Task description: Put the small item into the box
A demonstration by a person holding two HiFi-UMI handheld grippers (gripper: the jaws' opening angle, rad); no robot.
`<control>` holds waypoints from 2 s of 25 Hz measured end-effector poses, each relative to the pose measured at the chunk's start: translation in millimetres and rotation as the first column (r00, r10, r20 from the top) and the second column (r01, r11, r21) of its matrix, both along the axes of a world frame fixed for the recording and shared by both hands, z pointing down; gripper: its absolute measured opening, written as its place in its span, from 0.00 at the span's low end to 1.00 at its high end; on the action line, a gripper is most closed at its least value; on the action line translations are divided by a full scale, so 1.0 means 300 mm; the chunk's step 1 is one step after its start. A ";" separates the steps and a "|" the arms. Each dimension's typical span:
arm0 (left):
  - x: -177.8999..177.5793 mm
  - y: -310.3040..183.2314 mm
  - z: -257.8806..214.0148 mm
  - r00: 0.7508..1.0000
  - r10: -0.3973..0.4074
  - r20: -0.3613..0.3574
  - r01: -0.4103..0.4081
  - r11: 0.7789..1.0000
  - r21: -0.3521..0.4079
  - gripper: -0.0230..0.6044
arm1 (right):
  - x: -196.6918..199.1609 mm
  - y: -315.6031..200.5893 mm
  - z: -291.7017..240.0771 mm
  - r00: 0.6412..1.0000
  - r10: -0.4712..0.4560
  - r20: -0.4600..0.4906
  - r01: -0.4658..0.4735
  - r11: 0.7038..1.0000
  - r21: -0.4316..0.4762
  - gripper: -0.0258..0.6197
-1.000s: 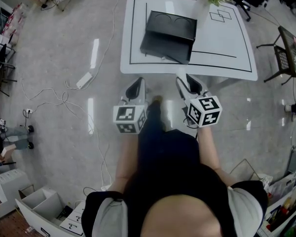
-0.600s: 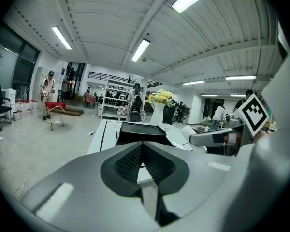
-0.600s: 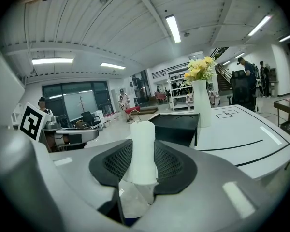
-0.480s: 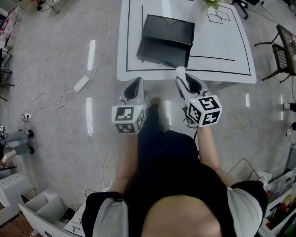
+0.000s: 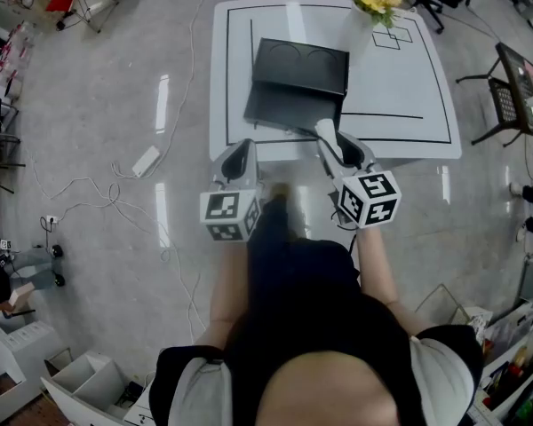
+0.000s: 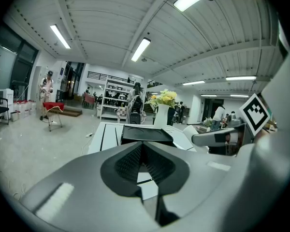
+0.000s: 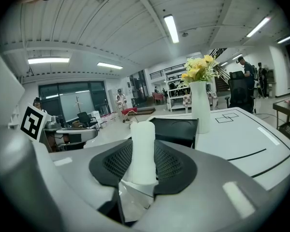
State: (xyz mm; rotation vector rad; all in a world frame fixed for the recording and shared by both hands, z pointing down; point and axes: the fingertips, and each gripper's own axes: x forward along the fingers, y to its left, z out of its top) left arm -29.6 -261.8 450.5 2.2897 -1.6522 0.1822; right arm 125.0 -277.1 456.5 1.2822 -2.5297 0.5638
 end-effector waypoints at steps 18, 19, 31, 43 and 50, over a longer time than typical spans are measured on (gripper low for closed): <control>-0.036 -0.275 -0.014 0.998 0.063 0.009 -0.063 0.998 0.014 0.05 | -0.044 -0.252 -0.037 0.999 0.036 -0.033 -0.035 0.999 0.024 0.25; -0.039 -0.289 -0.011 0.998 0.062 0.009 -0.062 0.998 0.014 0.05 | -0.042 -0.265 -0.034 0.999 0.037 -0.036 -0.037 0.999 0.021 0.25; -0.097 -0.392 -0.005 0.998 0.059 0.022 -0.059 0.998 0.003 0.05 | -0.093 -0.382 -0.036 0.999 0.016 -0.050 -0.016 1.000 0.010 0.25; -0.120 -0.440 0.025 0.998 0.063 -0.011 -0.064 0.998 -0.027 0.05 | -0.129 -0.417 0.009 0.987 -0.050 -0.154 0.049 0.999 -0.014 0.25; -0.133 -0.457 0.053 0.997 0.076 -0.015 -0.077 0.996 -0.046 0.05 | -0.165 -0.423 0.046 0.971 -0.094 -0.221 0.088 0.995 -0.039 0.25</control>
